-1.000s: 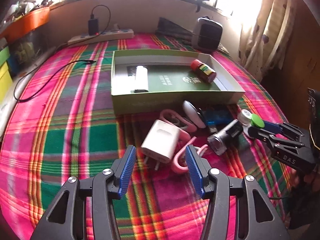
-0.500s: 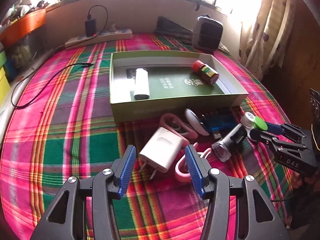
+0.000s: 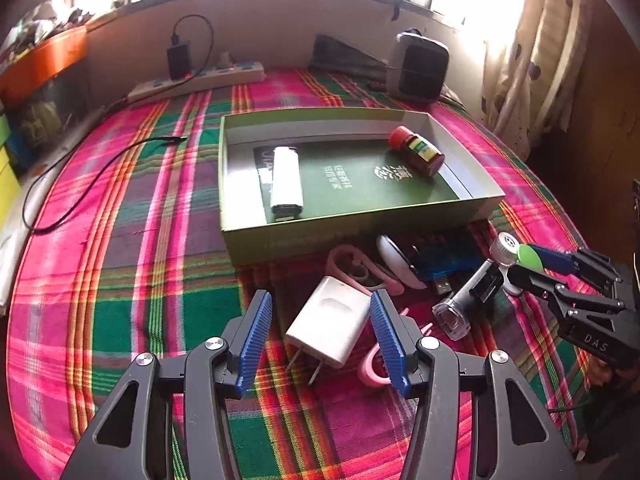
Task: Organize rigid objects
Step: 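Grasp the green-topped white knob with the right tool while the left tool grasps the white charger plug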
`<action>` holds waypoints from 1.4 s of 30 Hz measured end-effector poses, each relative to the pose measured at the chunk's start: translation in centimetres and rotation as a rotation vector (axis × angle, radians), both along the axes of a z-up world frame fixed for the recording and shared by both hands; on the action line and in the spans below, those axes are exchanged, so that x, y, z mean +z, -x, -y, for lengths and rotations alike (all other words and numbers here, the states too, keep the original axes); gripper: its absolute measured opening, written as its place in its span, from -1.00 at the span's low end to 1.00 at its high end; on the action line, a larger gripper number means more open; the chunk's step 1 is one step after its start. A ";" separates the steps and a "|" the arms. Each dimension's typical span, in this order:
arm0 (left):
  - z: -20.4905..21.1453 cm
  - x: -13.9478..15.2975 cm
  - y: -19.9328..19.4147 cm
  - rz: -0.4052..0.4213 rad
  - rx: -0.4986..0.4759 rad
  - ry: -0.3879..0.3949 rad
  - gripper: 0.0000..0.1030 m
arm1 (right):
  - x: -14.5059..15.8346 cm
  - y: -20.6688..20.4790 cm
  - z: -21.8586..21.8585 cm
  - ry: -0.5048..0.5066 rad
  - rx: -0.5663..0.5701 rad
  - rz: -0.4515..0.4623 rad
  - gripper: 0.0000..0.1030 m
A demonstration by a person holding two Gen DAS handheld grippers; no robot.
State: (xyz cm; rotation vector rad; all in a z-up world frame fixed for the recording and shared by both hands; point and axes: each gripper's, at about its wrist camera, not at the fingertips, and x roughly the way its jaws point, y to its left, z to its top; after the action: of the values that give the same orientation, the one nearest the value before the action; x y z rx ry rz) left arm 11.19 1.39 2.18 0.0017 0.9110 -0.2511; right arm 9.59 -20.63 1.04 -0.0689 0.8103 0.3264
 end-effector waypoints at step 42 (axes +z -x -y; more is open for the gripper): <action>-1.6 -1.2 -0.4 0.000 0.104 -0.078 -0.37 | 0.5 0.5 0.4 -0.011 -0.025 0.030 -0.32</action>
State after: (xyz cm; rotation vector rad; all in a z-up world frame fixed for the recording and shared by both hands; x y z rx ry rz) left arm 11.57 2.98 0.93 0.0262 0.9179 -0.1187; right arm 9.12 -21.05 1.52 -0.0531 0.7785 0.3058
